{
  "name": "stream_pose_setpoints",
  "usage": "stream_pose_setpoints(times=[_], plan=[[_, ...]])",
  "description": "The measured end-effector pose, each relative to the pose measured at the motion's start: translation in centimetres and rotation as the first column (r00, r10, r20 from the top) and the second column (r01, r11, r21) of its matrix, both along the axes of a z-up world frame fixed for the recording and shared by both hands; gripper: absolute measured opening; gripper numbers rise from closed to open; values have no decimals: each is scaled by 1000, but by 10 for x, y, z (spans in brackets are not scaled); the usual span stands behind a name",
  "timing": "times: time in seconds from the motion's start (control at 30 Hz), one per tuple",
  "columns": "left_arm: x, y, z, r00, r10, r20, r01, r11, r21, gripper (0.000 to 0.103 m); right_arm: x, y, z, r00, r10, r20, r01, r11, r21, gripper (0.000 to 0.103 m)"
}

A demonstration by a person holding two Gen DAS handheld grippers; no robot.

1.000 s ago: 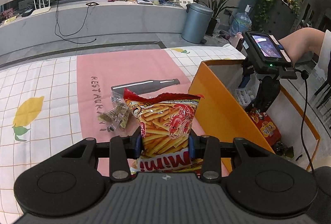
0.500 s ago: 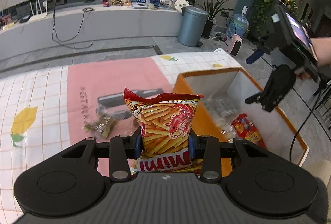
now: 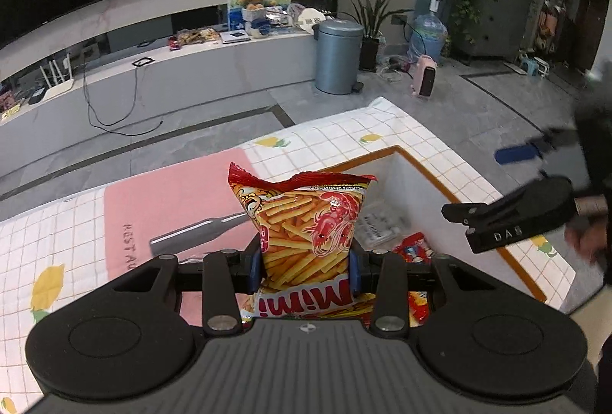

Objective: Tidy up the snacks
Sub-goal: 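Carry the red Mimi bag over the box and open the left tool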

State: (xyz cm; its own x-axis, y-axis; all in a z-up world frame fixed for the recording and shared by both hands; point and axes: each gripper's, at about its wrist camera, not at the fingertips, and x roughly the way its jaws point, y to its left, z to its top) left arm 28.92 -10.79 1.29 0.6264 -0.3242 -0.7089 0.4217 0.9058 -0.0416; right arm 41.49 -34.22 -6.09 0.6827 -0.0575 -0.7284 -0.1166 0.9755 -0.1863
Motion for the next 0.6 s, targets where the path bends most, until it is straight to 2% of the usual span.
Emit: stream_pose_setpoints(times=[0.13,0.23,0.37,0.5,0.6], plan=[[8,-20,-6,999,-35,-25,36,999,11,46,-18,-30,-20,989,-136,64,127,983,130,98],[21,-39,-18,997,-45,-64,47,998,30,46,-26,-47,-38,977,-193,93,168,958,231,98],[40,-64,-41,992,-58,-115,66,995,74,46,-36,-73,-48,963,-248,106,183,891,416,98],[61,-80,-66,983,-15,-182,36,993,112,45,-41,-86,-44,948,-291,132,211,880,425,98],[71,-85,-83,979,75,-191,-43,985,168,46,-43,-94,-44,927,-342,153,246,863,441,98]])
